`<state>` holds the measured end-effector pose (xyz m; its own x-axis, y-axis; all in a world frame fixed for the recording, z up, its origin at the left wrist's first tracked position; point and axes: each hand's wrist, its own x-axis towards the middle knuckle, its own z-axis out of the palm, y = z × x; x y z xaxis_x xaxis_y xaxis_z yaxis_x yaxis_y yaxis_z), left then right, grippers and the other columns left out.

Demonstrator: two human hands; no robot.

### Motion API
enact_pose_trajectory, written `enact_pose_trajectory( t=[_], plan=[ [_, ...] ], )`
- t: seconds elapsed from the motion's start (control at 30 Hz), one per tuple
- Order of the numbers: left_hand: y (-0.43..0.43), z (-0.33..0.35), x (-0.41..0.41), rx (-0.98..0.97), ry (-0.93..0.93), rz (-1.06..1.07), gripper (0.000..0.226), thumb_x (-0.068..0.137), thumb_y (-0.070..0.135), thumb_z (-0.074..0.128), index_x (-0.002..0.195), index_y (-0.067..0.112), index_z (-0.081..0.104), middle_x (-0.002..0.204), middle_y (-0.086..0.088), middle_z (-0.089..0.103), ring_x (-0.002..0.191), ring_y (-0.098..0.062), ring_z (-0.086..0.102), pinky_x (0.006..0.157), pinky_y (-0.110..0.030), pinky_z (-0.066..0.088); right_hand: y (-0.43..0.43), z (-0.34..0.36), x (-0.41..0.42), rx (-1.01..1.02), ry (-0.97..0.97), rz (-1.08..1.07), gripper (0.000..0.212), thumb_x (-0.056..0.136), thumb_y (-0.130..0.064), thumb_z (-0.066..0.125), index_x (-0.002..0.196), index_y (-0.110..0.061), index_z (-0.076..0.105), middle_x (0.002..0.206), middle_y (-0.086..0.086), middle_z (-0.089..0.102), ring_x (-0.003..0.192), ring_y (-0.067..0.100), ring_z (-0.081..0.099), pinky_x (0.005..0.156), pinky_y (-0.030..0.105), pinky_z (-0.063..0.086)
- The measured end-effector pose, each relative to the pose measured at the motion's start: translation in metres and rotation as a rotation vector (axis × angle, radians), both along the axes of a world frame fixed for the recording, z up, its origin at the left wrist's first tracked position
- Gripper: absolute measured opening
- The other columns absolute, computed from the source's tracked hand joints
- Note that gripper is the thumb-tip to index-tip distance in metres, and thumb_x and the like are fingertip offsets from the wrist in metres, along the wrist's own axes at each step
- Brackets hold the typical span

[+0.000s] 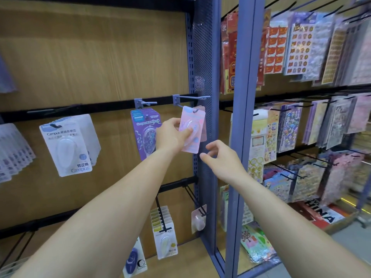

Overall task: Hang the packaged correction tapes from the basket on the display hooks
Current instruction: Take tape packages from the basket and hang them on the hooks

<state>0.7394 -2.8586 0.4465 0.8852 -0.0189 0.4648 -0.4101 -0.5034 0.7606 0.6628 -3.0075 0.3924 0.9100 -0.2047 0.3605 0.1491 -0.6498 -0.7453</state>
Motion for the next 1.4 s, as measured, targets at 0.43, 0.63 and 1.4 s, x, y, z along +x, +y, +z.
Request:
enact_pose_trajectory(
  t=[0.43,0.63,1.4],
  plan=[
    [0.158,-0.167,-0.148,0.389,0.271,-0.062,0.043,0.093,0.031,0.071,0.134,0.023,0.064,0.127,0.008,0.068,0.107,-0.004,0.062,0.096,-0.020,0.046,0.089,-0.099,-0.052,-0.378,0.318,0.203,0.041,0.095,-0.046,0.062,0.129,-0.023,0.056,0.120,-0.003,0.058,0.108,0.019,0.060,0.096,0.045,0.052],
    [0.263,-0.316,-0.230,0.570,0.686,-0.031,0.048,0.093,0.033,0.069,0.138,0.018,0.061,0.135,-0.003,0.067,0.118,-0.019,0.065,0.098,-0.028,0.047,0.164,-0.236,-0.093,-0.476,0.611,0.401,0.044,0.091,-0.038,0.069,0.124,-0.011,0.063,0.119,0.010,0.067,0.111,0.029,0.063,0.089,0.035,0.049],
    [0.367,-0.638,-0.268,0.567,1.009,0.169,0.077,0.088,0.031,0.074,0.154,0.015,0.038,0.157,-0.008,0.039,0.144,-0.031,0.034,0.117,-0.040,0.031,0.272,-0.605,-0.136,-0.408,1.054,0.361,0.072,0.090,-0.030,0.070,0.152,-0.016,0.037,0.148,0.013,0.034,0.137,0.037,0.036,0.109,0.042,0.040]
  ],
)
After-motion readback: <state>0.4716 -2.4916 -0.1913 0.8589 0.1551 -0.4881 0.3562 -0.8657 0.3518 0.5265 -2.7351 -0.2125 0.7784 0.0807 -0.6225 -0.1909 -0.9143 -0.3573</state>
